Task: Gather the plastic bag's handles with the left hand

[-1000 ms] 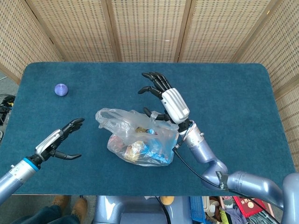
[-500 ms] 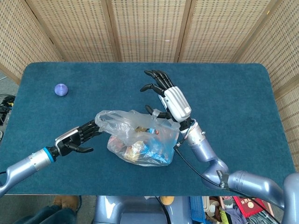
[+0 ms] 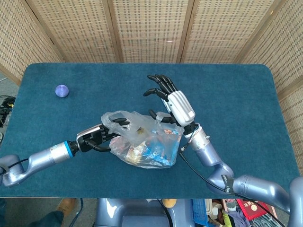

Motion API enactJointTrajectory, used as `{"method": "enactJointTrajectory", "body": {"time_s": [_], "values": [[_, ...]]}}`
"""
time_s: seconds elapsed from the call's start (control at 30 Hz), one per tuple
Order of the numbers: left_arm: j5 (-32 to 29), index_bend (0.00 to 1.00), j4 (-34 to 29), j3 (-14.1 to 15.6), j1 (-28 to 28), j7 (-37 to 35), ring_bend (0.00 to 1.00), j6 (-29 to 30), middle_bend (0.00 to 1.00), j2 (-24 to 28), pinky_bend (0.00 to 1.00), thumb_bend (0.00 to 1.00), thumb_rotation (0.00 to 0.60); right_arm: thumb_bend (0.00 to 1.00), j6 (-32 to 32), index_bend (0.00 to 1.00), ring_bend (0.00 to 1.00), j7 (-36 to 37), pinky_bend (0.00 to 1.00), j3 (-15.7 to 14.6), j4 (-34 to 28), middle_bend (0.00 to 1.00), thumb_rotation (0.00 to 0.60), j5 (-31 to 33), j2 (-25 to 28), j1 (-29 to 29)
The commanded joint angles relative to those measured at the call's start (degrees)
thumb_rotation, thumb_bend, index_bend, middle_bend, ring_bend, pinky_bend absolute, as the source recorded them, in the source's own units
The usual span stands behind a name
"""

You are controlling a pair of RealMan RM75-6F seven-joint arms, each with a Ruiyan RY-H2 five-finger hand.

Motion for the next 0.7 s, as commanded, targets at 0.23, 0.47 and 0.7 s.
{"method": "enactJointTrajectory", "body": {"time_s": [0.23,0.47,0.7], "values": [[-4.4,0.00,1.5,-2.1,-0.4,0.5,0.00,3.8,0.00,-4.3,0.00,0.21,0.478,0.43,0.2,0.33,0.00,-0.2,0.00,-0.3,-0.6,0.11,0.600,-0.2,0.5,-0.4],[-5.8,0.00,0.8,-2.8,-1.2,0.8,0.00,4.3,0.00,-5.2,0.00,0.21,0.474,0.43,0.3,0.33,0.00,-0.3,0.00,-0.5,-1.1,0.11,0.600,-0.3,0.9,-0.7],[-3.8,0.00,-0.7,-1.0,-1.3,-1.1,0.00,7.2,0.00,-3.3,0.01,0.21,0.442,0.43,0.3,0.33,0.00,-0.3,0.00,-0.7,-0.9,0.11,0.600,-0.1,0.9,-1.0]]}}
